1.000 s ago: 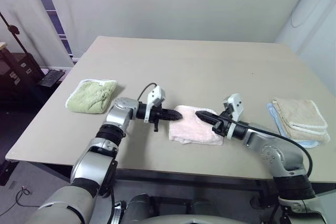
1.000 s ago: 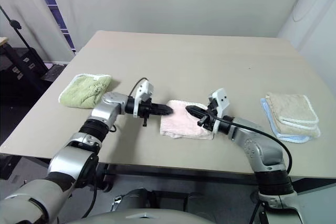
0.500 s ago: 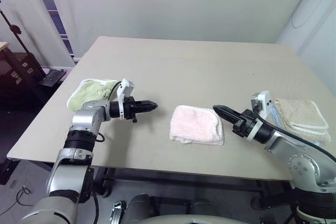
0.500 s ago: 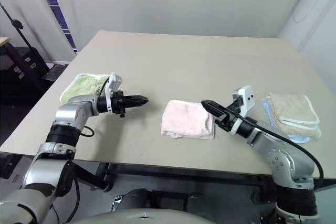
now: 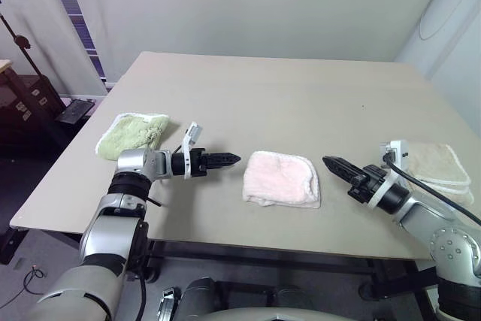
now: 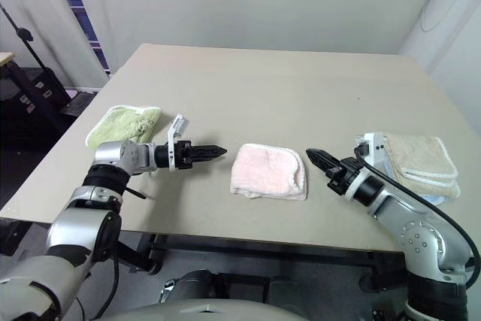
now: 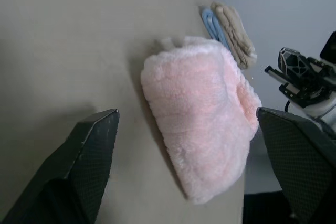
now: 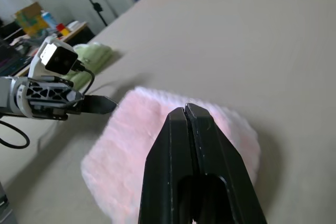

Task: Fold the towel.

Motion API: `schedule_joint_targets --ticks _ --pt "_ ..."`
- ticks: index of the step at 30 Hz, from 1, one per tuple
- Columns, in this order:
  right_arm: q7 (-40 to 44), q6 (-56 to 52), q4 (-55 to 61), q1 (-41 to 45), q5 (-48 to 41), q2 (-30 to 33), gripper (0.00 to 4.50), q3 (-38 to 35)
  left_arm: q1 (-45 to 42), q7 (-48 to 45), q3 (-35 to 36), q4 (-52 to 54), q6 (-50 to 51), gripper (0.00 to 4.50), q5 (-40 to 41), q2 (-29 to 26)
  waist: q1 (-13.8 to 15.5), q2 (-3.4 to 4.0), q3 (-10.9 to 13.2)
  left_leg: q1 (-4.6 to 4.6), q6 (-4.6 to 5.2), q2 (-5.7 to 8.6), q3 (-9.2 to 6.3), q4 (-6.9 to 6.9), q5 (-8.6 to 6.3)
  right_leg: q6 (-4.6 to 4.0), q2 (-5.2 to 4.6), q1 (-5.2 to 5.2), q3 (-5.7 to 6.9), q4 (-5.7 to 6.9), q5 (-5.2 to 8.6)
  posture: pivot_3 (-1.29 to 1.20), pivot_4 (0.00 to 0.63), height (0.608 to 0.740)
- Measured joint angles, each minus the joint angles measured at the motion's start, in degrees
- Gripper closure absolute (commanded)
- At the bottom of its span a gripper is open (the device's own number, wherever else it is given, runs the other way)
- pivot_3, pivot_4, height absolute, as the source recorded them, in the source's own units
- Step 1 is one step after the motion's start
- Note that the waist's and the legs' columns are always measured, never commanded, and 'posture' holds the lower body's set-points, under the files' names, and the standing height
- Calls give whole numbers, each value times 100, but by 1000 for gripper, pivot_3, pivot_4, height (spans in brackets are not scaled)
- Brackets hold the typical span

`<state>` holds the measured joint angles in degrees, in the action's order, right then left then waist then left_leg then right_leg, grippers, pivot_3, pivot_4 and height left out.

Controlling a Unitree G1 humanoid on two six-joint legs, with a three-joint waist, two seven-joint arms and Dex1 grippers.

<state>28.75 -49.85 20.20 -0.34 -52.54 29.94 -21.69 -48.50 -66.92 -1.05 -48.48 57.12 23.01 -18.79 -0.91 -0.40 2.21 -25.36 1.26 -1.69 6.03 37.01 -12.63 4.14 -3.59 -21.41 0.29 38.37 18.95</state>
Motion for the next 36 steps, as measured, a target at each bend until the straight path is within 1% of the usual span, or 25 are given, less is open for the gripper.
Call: schedule_joint_targets --ticks 3,9,14,21,26,28,30,33,34,35,36 --pt "-143 -14 120 -116 -100 -14 4500 -48 -305 -78 -300 -444 404 25 -151 223 -4 0 0 0 0 0 0 0 0 -1 0 -1 0 -3 0 0 0 740" --pt "-434 -12 348 -334 -284 -85 4500 -90 -735 -177 -456 -1058 497 25 -361 617 30 4 -3 0 0 1 -2 -5 -2 -2 -4 -2 0 -15 1 0 0 740" --pt "-666 0 455 -527 -406 -138 4500 -189 -941 -114 -284 -1497 506 25 -435 1017 53 13 -8 0 17 26 -2 -6 -12 -1 -28 6 0 -30 1 0 0 740" --pt "-932 25 539 -585 -507 -159 4500 -200 -1033 -92 -187 -1690 634 25 -495 1529 57 13 -8 -4 32 55 -1 -7 -21 0 -56 8 1 -36 1 0 0 740" --pt "-1105 58 538 -557 -503 -206 4500 -199 -1054 348 177 -1839 490 25 -491 1904 166 17 -12 -4 37 80 -1 -7 -24 1 -82 13 4 -37 1 0 0 740" --pt "-1167 108 537 -502 -499 -216 4500 -199 -1052 619 395 -1911 326 421 -476 2025 195 19 -14 -4 39 88 1 -5 -24 0 -100 27 18 -40 1 0 0 740" --pt "-1192 159 536 -475 -498 -216 4500 -199 -1042 860 497 -1989 130 1015 -487 2119 192 18 -14 -4 41 96 5 -3 -26 6 -112 34 21 -45 -4 0 0 740" --pt "-1216 180 512 -500 -492 -216 4500 -199 -1041 1032 590 -2072 84 2160 -522 2162 153 17 -14 -4 44 99 7 -4 -26 59 -118 41 21 -76 -35 0 0 740" --pt "-1221 186 491 -502 -492 -215 4500 -200 -1041 1062 586 -2092 80 2433 -557 2178 146 17 -14 -4 45 98 7 -5 -26 68 -118 41 22 -81 -40 0 0 740" --pt "-1233 191 473 -505 -491 -215 4500 -201 -1041 1077 575 -2111 61 2881 -613 2200 145 18 -14 -3 45 98 7 -6 -26 68 -118 40 22 -82 -40 0 0 740" --pt "-1243 196 465 -503 -490 -216 4500 -201 -1038 1090 559 -2120 18 3221 -655 2225 151 18 -14 -3 45 98 7 -7 -26 68 -118 38 23 -83 -40 0 0 740"
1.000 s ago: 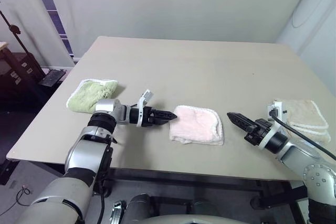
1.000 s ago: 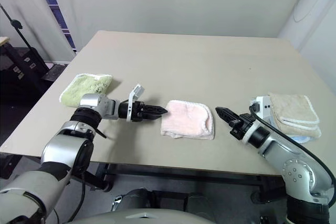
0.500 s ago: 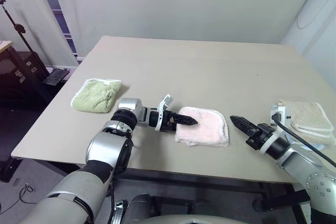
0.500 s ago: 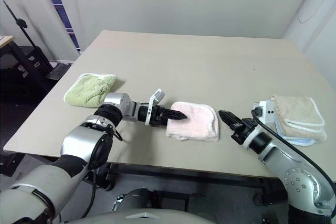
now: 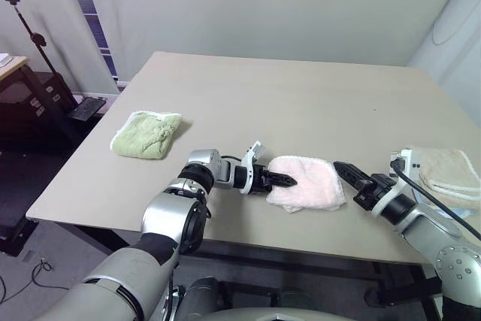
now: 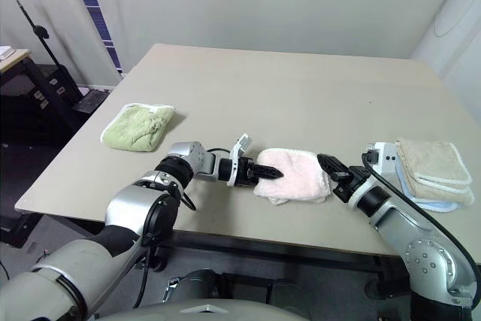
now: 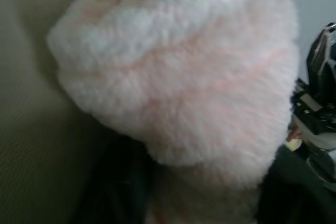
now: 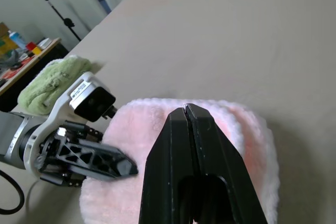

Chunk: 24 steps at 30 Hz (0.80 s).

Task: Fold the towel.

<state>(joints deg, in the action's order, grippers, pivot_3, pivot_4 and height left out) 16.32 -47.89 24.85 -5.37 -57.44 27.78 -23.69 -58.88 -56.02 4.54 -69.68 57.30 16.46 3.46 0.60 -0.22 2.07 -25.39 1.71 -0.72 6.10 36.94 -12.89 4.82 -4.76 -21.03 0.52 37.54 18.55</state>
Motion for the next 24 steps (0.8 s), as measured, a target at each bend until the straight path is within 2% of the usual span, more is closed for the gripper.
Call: schedule_joint_targets --ticks 4,11,14,19,24 --pt "-19 52 -25 20 25 -1 4500 8 -59 -47 60 9 9 4461 -1 61 25 28 -19 1 0 -1 -1 -9 0 -1 -6 12 12 -21 0 0 0 740" --pt "21 138 -29 0 46 -48 4500 27 -72 -116 243 2 133 4485 65 -119 -32 27 -16 2 1 -2 -1 -9 0 -4 -11 5 19 -25 -16 0 0 740" --pt "128 216 -30 2 45 -90 4500 78 -219 -413 367 141 609 4485 303 -546 -151 23 -10 -4 2 -8 -1 -15 1 0 -8 -14 25 -23 -17 0 0 740" --pt "312 289 -184 192 140 -102 4500 261 -284 -596 530 1227 1222 4485 687 -1236 -181 23 -9 -5 10 -13 -4 -35 6 4 3 -29 24 -19 -18 0 0 740" --pt "583 418 -459 642 338 -80 4500 472 283 -216 976 2791 1887 4485 1184 -1779 -167 23 -8 0 9 -14 -4 -72 18 9 5 -43 24 -19 -19 0 0 740"
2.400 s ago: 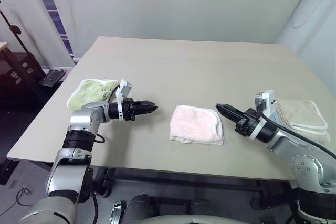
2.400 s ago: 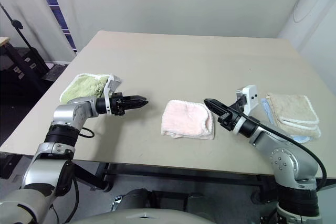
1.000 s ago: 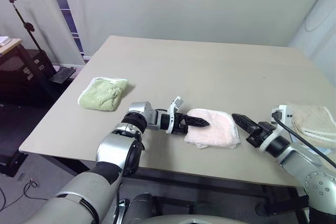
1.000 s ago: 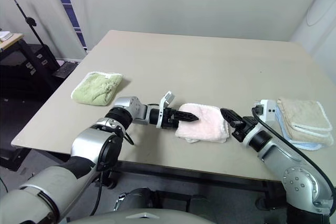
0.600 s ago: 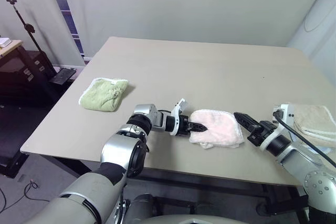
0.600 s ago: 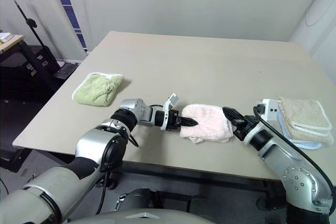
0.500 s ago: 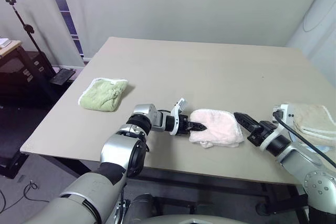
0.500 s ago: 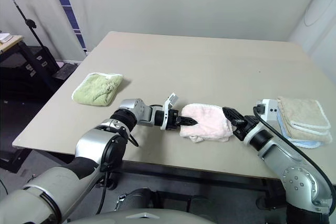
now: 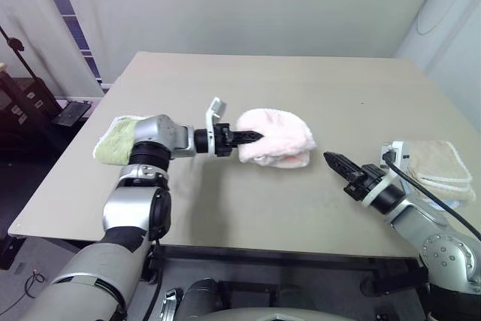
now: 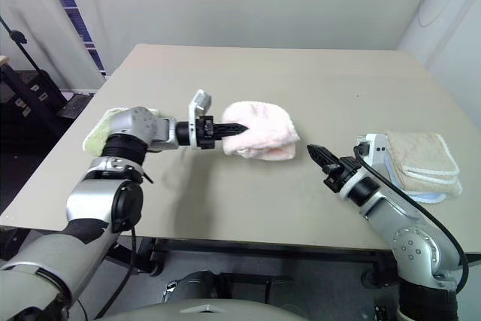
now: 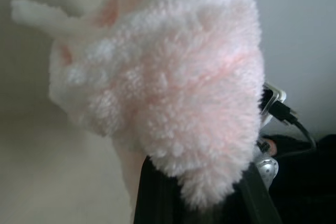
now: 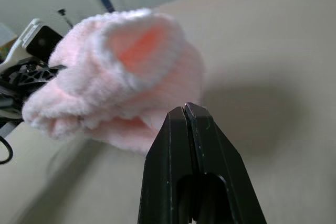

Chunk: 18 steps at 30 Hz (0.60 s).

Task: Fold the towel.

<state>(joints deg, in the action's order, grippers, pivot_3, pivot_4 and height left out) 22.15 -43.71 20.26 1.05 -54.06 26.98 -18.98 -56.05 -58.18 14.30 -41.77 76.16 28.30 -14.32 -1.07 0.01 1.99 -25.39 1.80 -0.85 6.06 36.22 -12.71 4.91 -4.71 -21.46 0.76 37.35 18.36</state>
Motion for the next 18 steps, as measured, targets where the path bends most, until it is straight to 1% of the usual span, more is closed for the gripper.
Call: schedule_joint_targets --ticks 2,9,13,15,18 --pt "93 7 -192 115 100 7 4500 104 302 352 390 634 2 4485 219 -36 25 0 0 0 -1 0 -1 -5 1 10 0 -1 1 0 -5 0 0 740" --pt "529 8 -781 607 429 4 4500 667 955 1931 2428 2221 19 4485 1119 -80 -8 -2 1 4 -14 1 0 4 -2 12 0 4 1 4 -7 0 0 740" --pt "768 12 -1085 927 600 4 4500 852 1309 2500 3136 3188 221 4485 1734 -144 6 -4 1 9 -19 2 0 8 -2 13 2 11 2 11 -7 0 0 740" --pt "872 14 -1216 1074 680 -7 4500 959 1455 2820 3395 3403 214 4485 1894 -181 25 -6 -1 11 -23 2 0 9 2 12 2 13 5 16 -7 0 0 740" --pt "1011 21 -1343 1193 798 -59 4500 1063 1670 3382 3806 3420 173 4485 2023 -273 16 -11 -2 13 -24 2 0 11 5 11 4 13 5 22 -7 0 0 740"
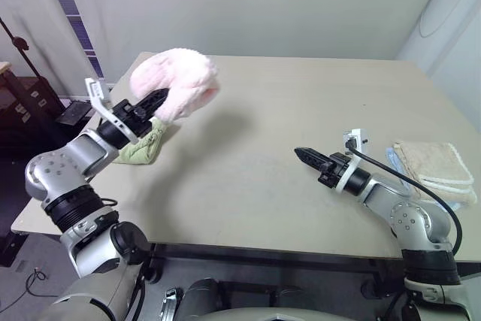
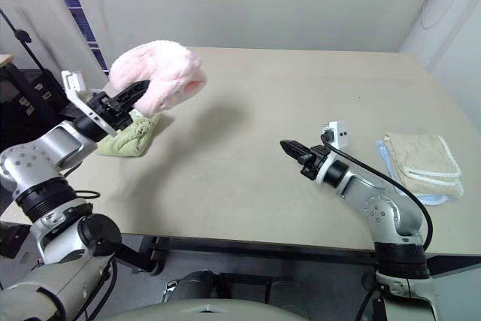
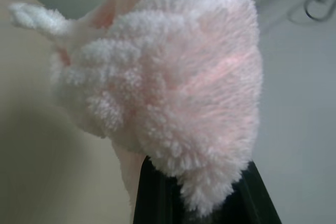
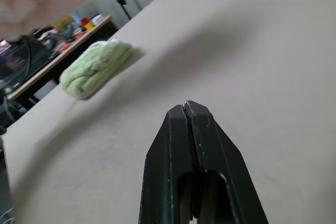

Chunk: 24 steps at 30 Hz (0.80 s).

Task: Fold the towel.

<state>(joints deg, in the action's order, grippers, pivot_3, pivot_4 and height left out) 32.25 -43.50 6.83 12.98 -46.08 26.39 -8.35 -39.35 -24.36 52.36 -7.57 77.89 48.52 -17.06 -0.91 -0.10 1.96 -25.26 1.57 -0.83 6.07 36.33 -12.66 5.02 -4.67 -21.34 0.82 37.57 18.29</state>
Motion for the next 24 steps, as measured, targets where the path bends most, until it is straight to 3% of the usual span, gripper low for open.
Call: schedule_joint_targets --ticks 4,8,14,24 --pt "146 4 -152 68 124 -57 4500 110 180 564 529 -279 -84 4485 172 -234 -8 -5 -1 0 -1 0 0 1 1 0 0 -1 0 4 0 0 0 740" --pt "229 5 -255 156 264 -117 4500 169 346 626 511 -783 -388 4485 204 -442 10 -9 -1 1 -5 1 0 2 1 -5 -1 -11 3 4 0 0 0 740" --pt "296 4 -258 247 338 -122 4500 186 278 435 -13 -1826 -1290 4485 -54 -954 -17 -14 -4 4 -13 1 1 -9 4 -25 -6 -29 3 3 3 0 0 740" --pt "233 -20 -214 131 432 -140 4500 173 -445 -991 -1087 -4180 -2715 4485 -620 -1913 -38 -15 -4 -4 -18 0 24 -35 7 -27 -22 -67 4 2 2 0 0 740"
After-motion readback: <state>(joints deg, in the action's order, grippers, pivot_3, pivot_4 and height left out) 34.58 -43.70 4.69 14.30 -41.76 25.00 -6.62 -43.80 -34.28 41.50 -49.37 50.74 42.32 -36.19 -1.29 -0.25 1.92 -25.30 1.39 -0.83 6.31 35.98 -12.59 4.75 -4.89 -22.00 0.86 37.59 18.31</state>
